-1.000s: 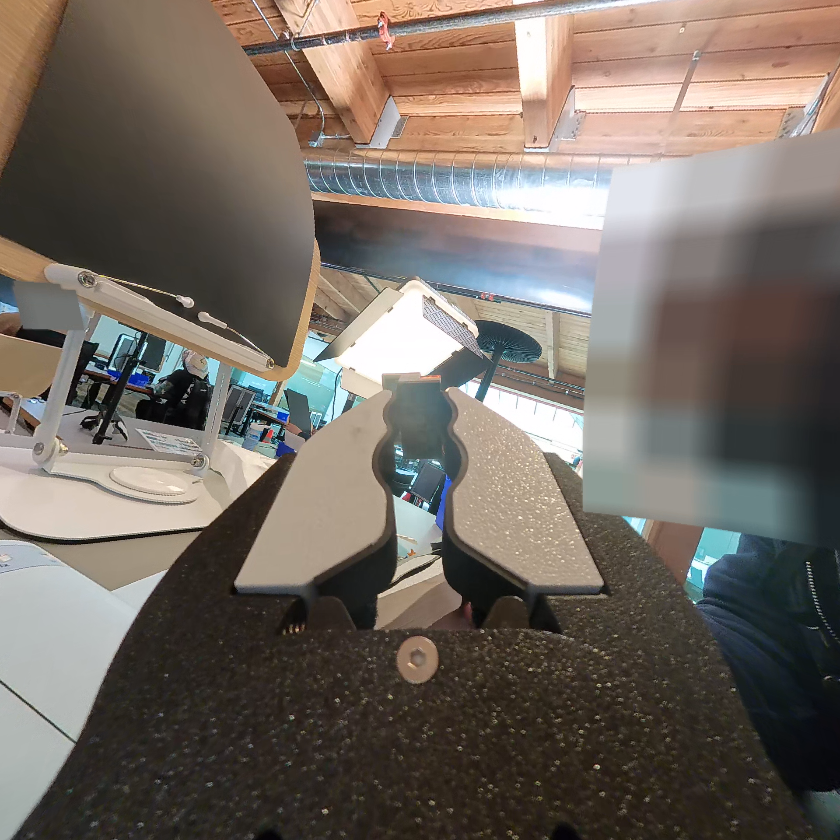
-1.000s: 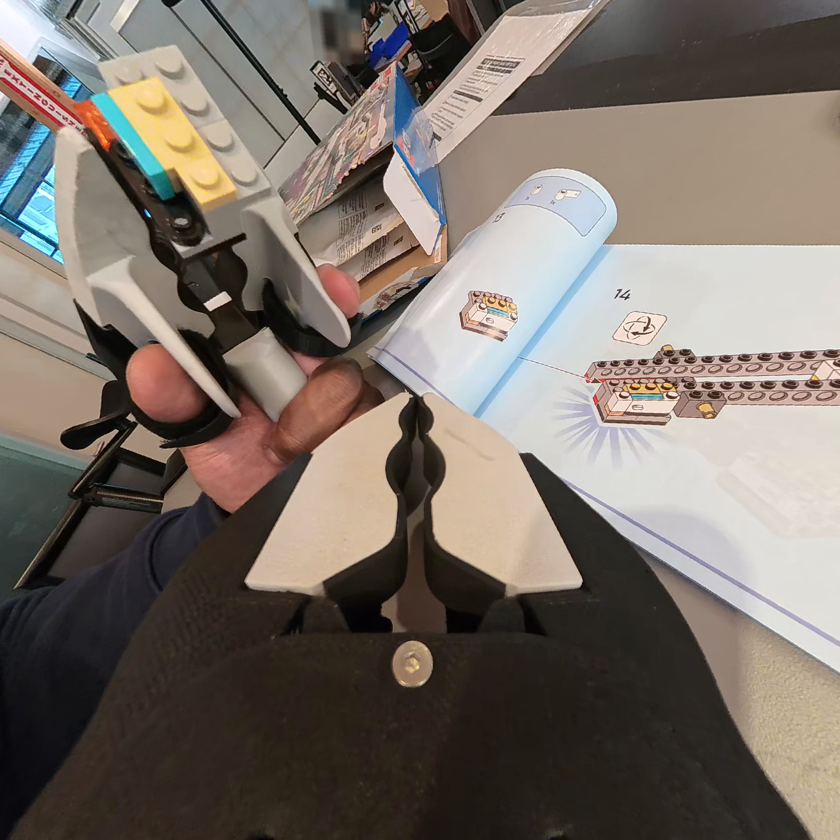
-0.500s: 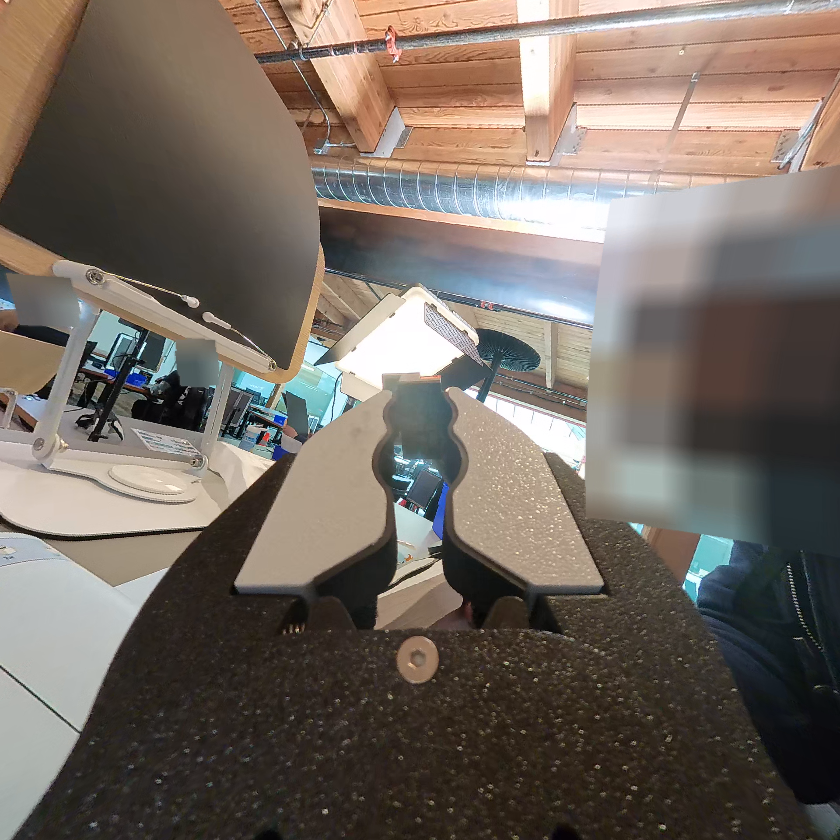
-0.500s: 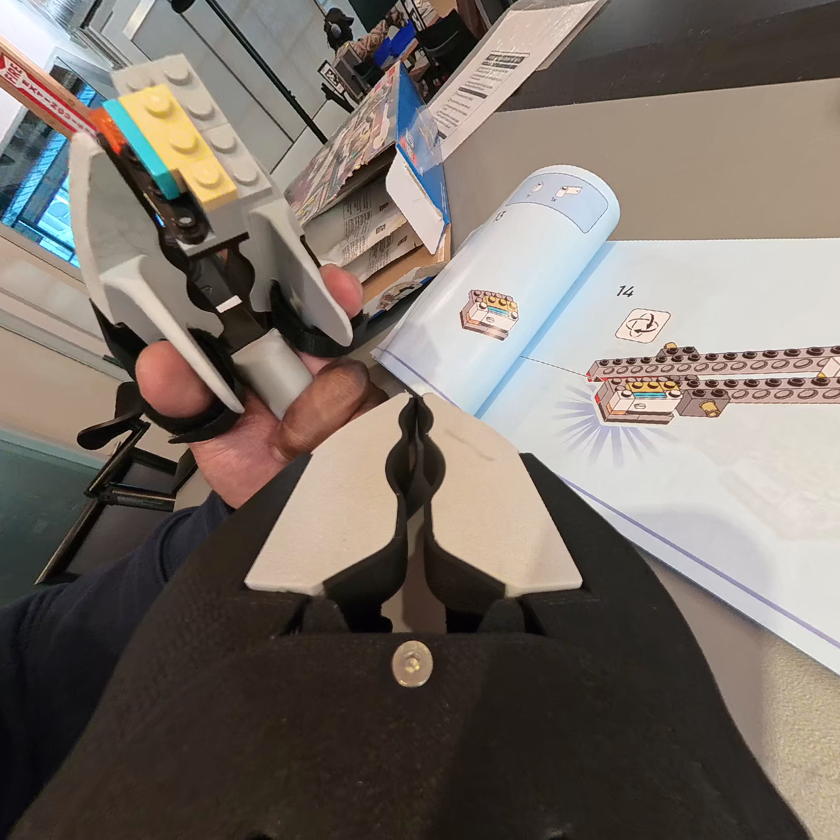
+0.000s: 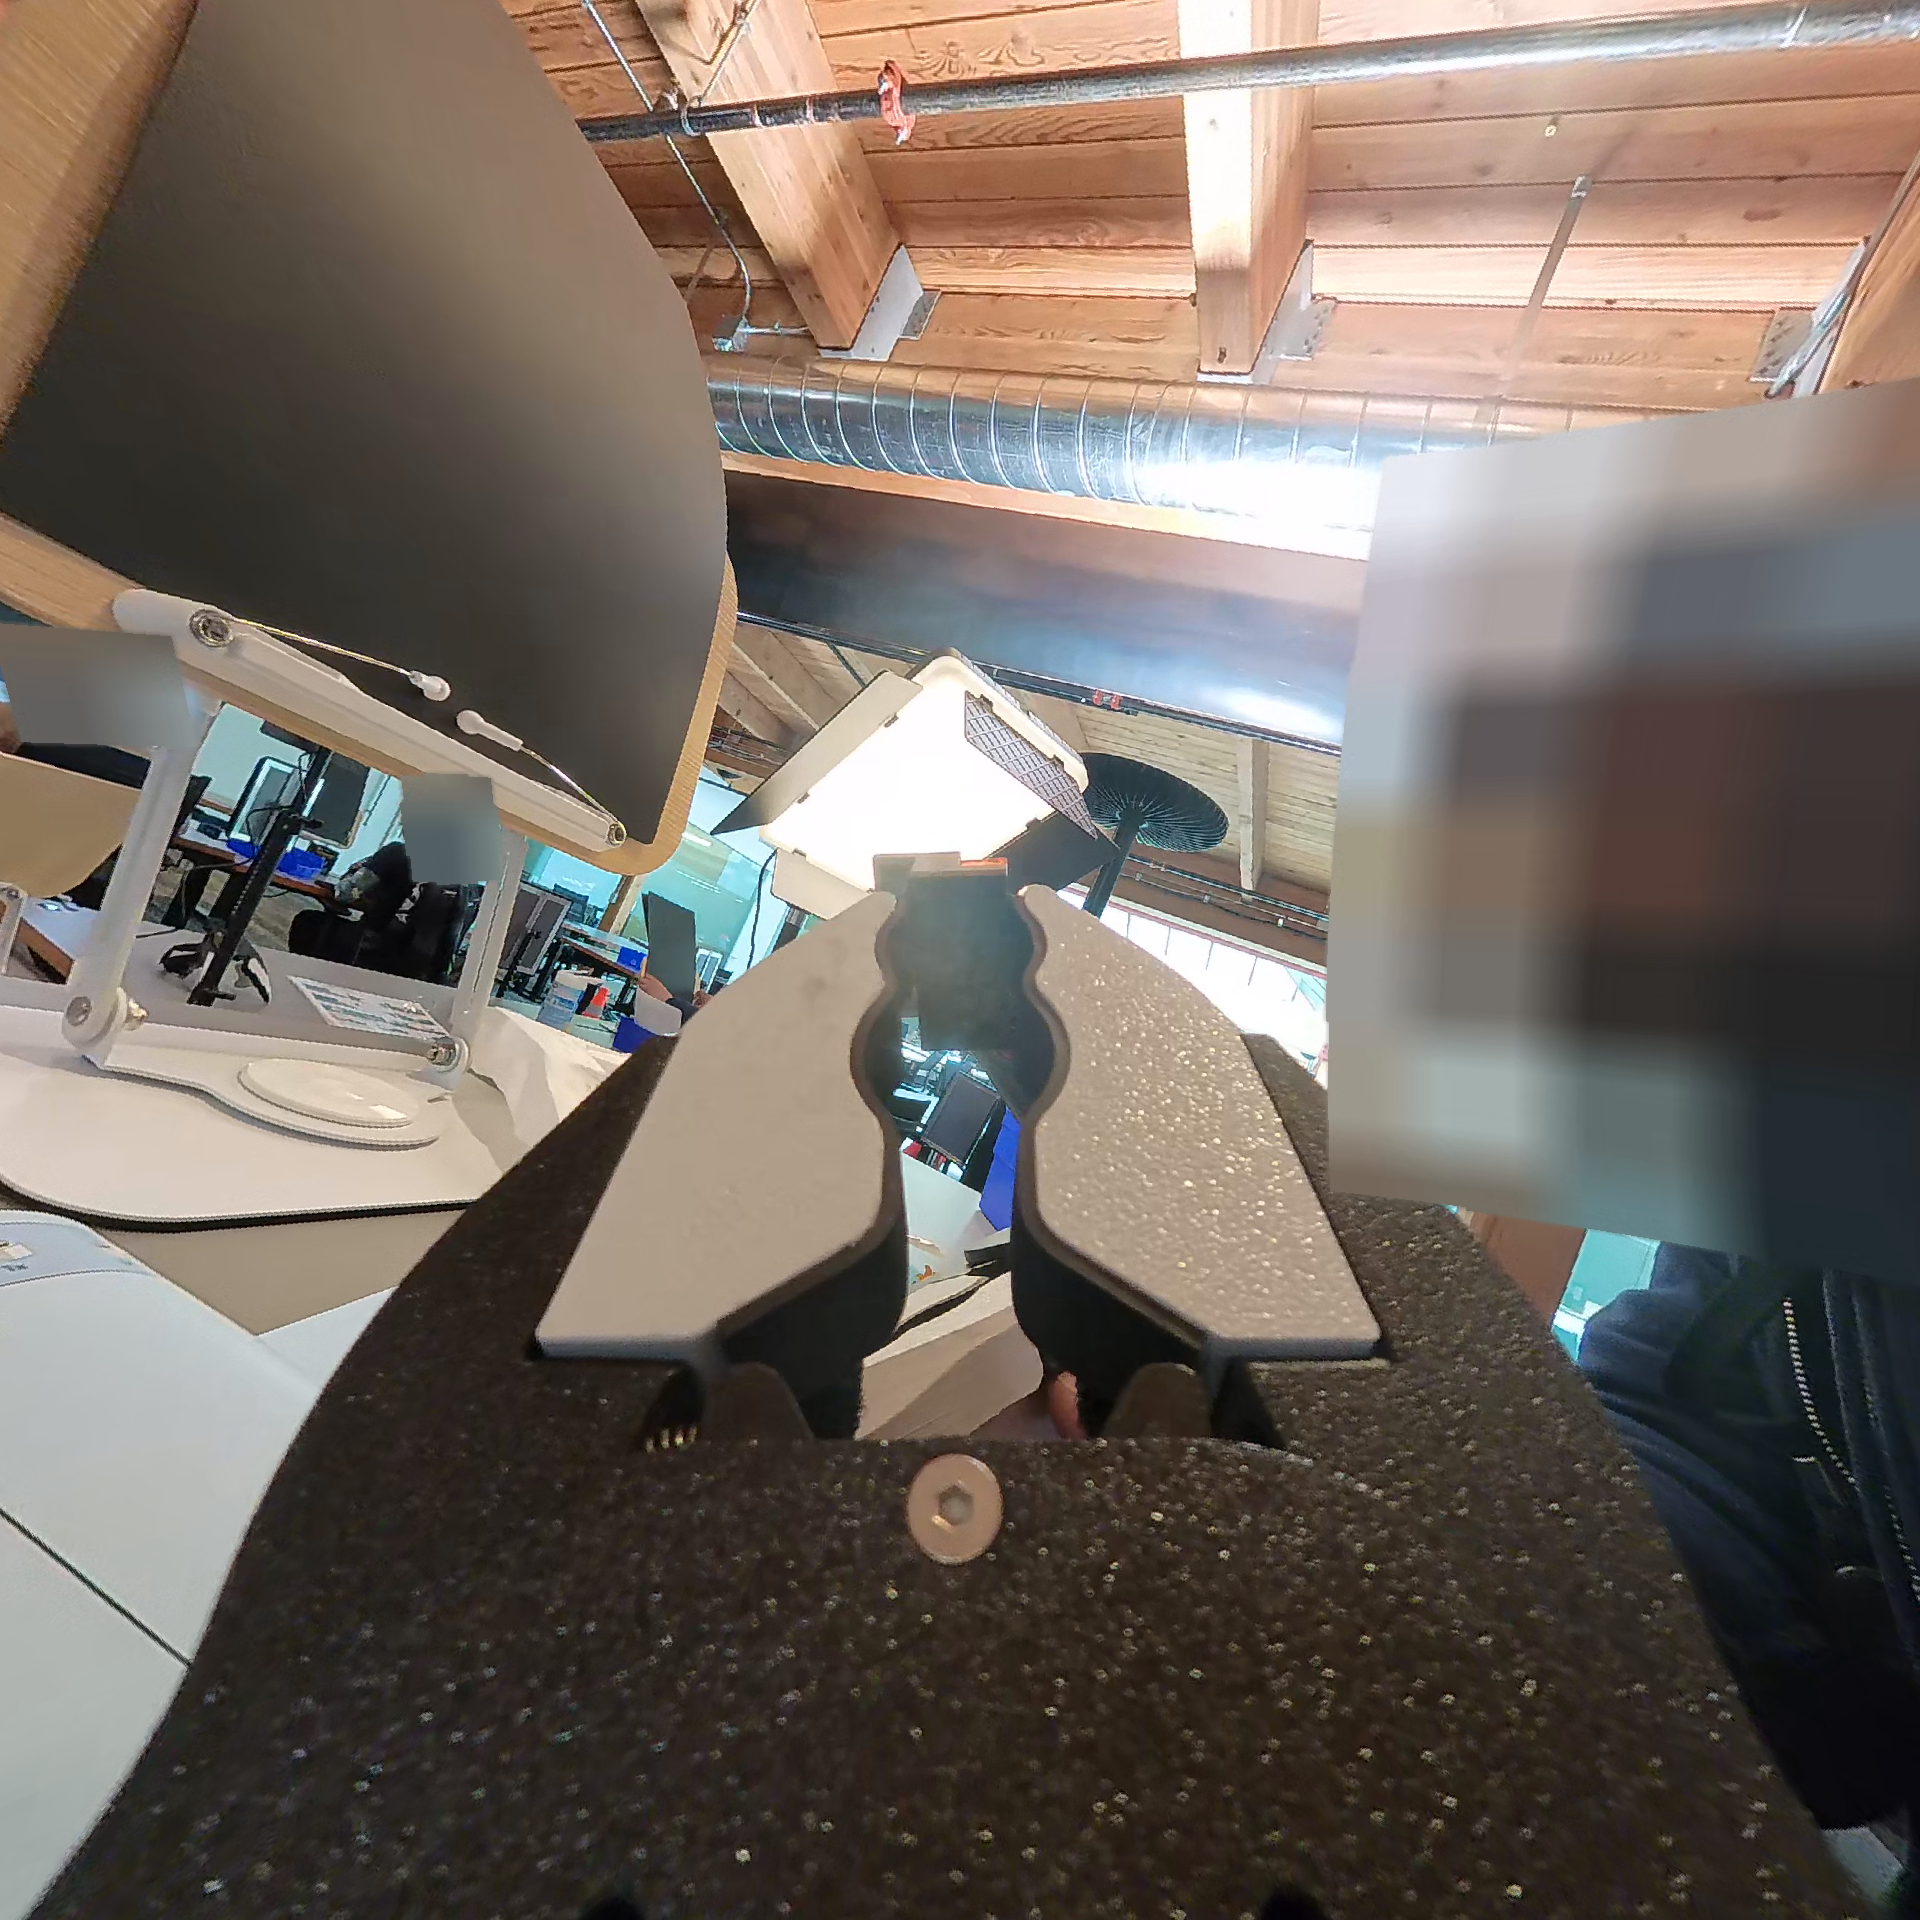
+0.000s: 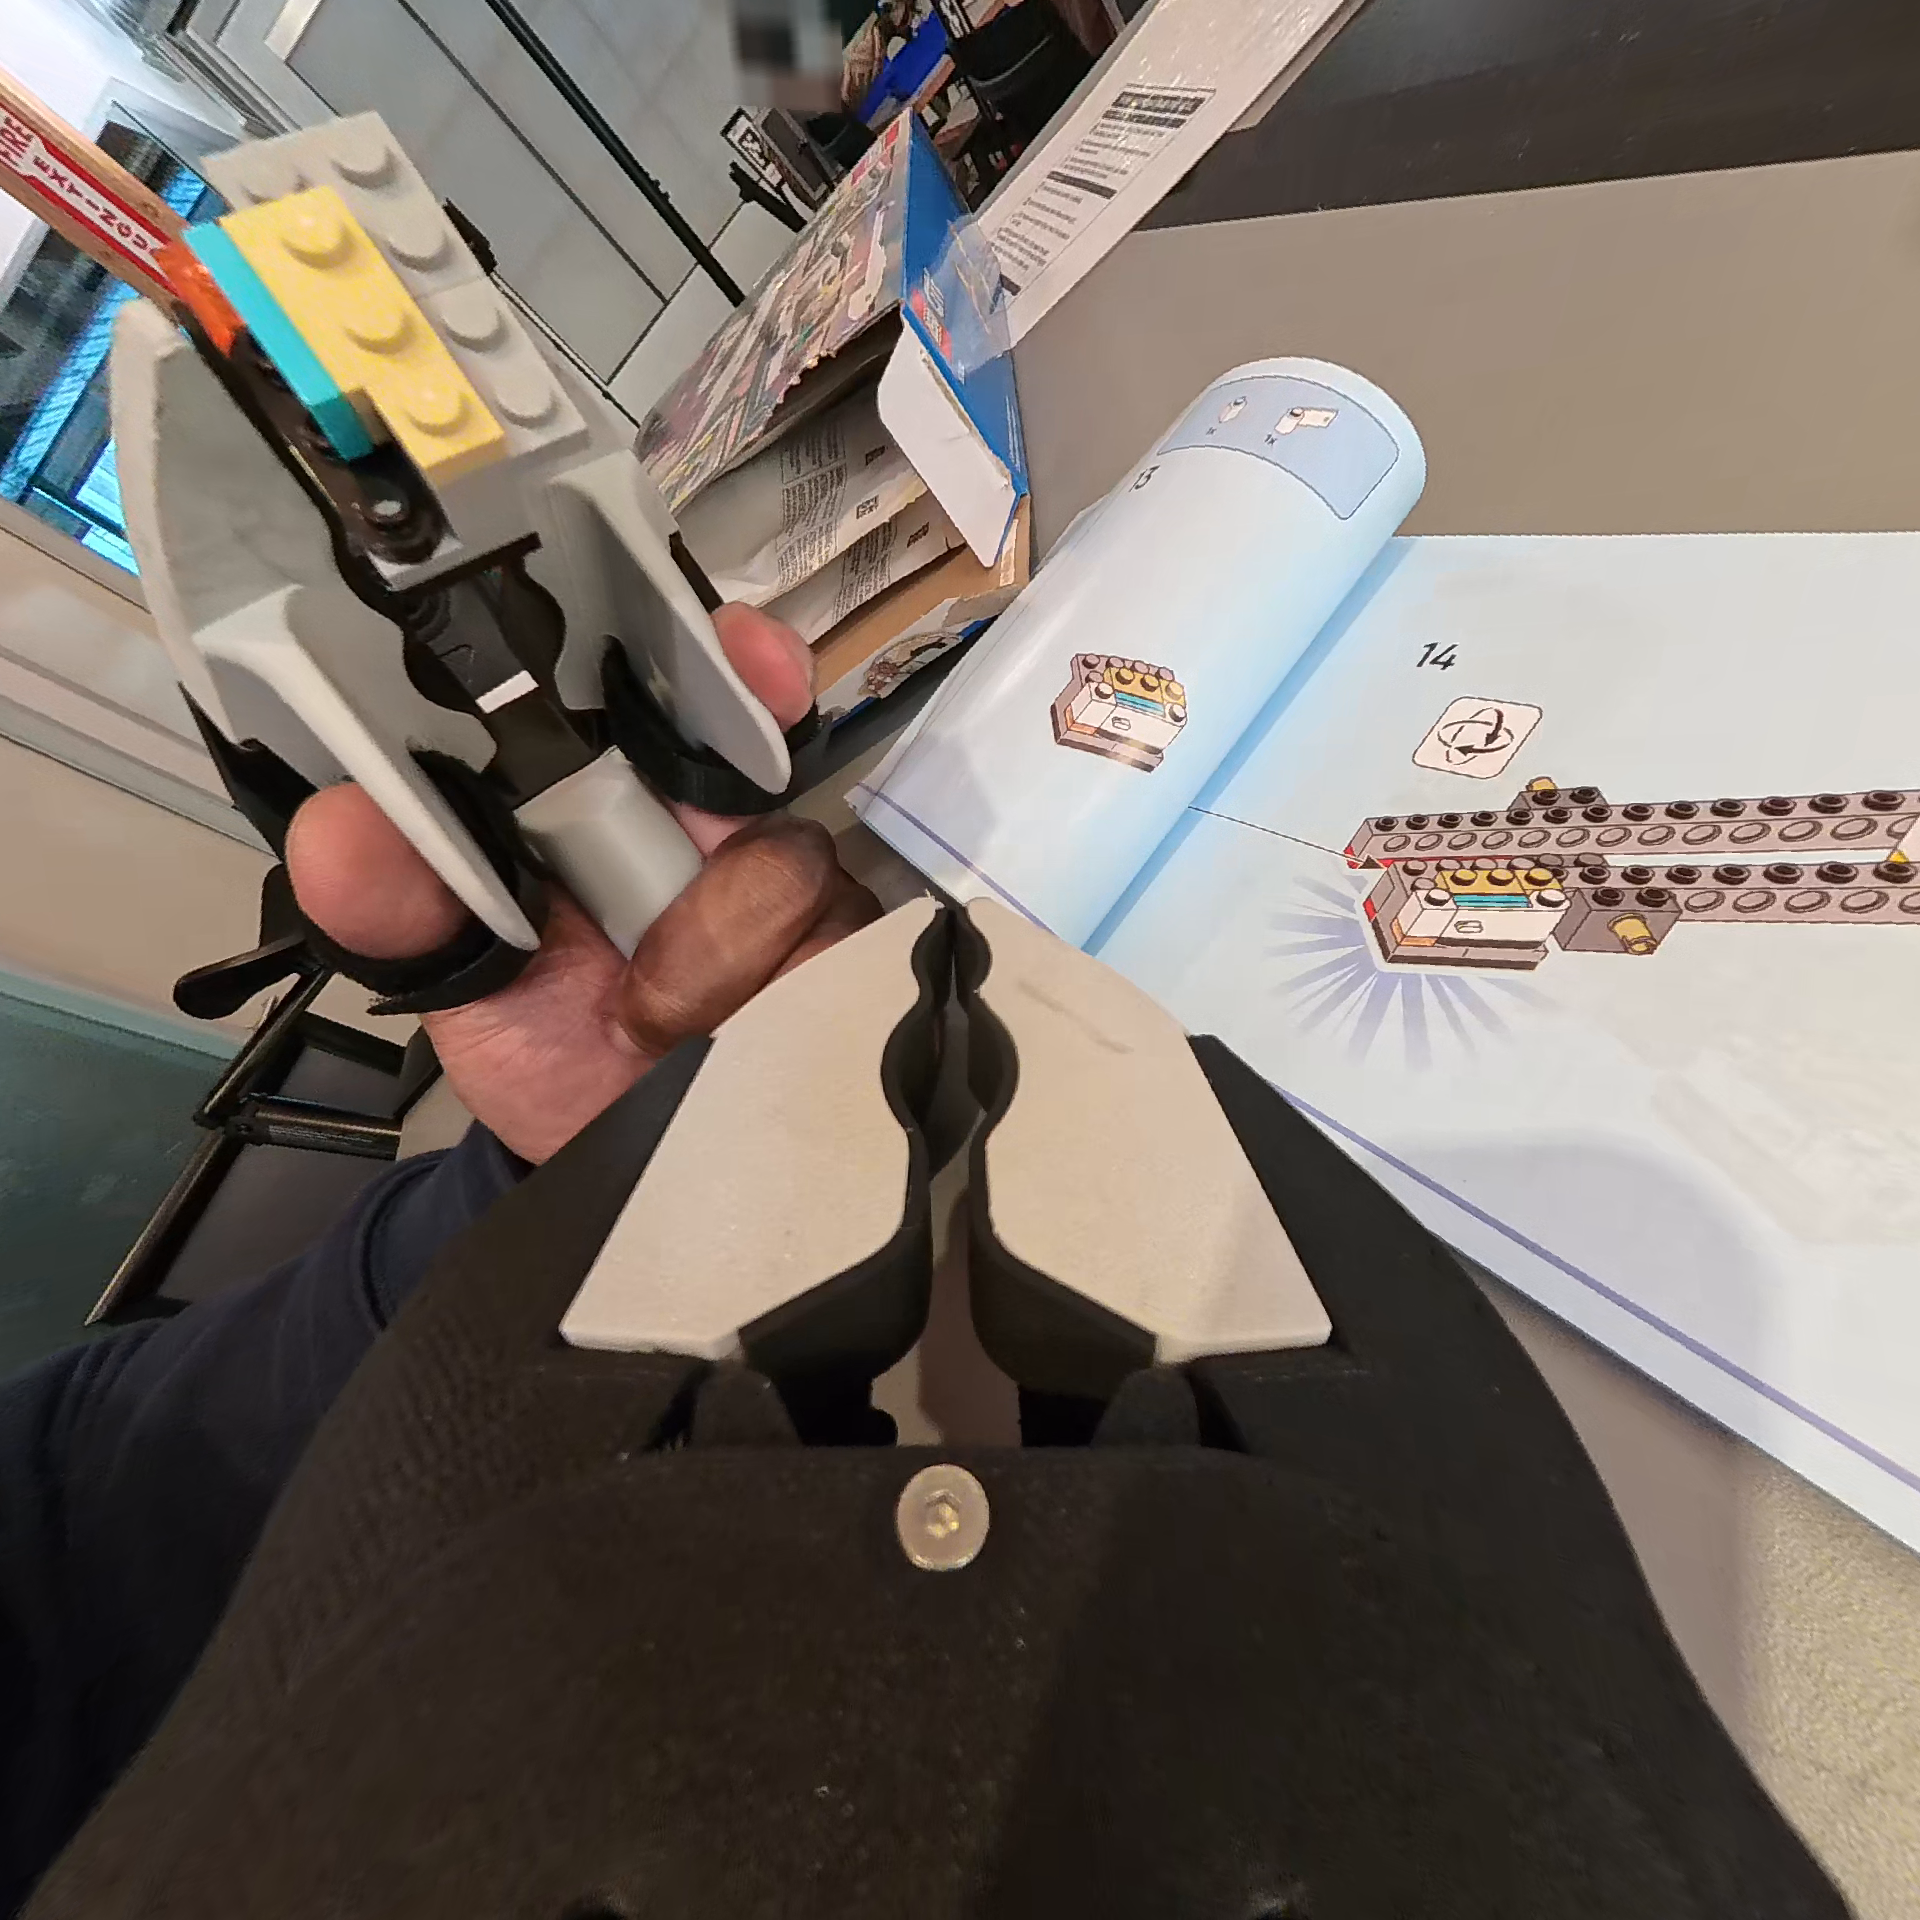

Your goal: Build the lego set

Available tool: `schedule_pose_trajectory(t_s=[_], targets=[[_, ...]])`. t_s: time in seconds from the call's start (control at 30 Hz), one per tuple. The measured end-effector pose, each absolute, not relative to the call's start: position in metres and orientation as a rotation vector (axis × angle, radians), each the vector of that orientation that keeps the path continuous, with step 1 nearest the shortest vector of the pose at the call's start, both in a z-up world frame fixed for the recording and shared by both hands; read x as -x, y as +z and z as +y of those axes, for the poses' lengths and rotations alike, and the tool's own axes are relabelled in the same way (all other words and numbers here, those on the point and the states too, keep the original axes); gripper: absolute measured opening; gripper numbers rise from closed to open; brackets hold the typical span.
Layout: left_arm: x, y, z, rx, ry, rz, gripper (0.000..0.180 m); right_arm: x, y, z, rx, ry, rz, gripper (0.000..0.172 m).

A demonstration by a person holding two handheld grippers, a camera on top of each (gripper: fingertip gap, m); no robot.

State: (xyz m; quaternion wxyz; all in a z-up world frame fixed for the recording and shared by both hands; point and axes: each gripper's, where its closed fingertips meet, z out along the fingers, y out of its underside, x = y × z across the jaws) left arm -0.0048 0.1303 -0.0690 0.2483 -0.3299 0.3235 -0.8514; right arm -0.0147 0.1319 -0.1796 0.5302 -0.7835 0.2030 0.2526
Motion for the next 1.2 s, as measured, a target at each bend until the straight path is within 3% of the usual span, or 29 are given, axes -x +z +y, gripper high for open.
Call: schedule_pose_trajectory(t_s=[0.9, 1.07, 1.2], targets=[[-0.001, -0.072, 0.136, 0.943, -2.302, 0.841, 0.017, 0.022, -0.164, 0.124, 1.808, 0.625, 0.386, 0.001], [0.0, -0.074, 0.142, 0.974, -2.328, 0.813, 0.017, 0.028, -0.127, 0.065, 1.868, 0.533, 0.267, 0.011], [-0.004, -0.075, 0.145, 1.001, -2.347, 0.81, 0.016, 0.008, -0.084, -0.05, 2.013, 0.312, 0.23, 0.025]])
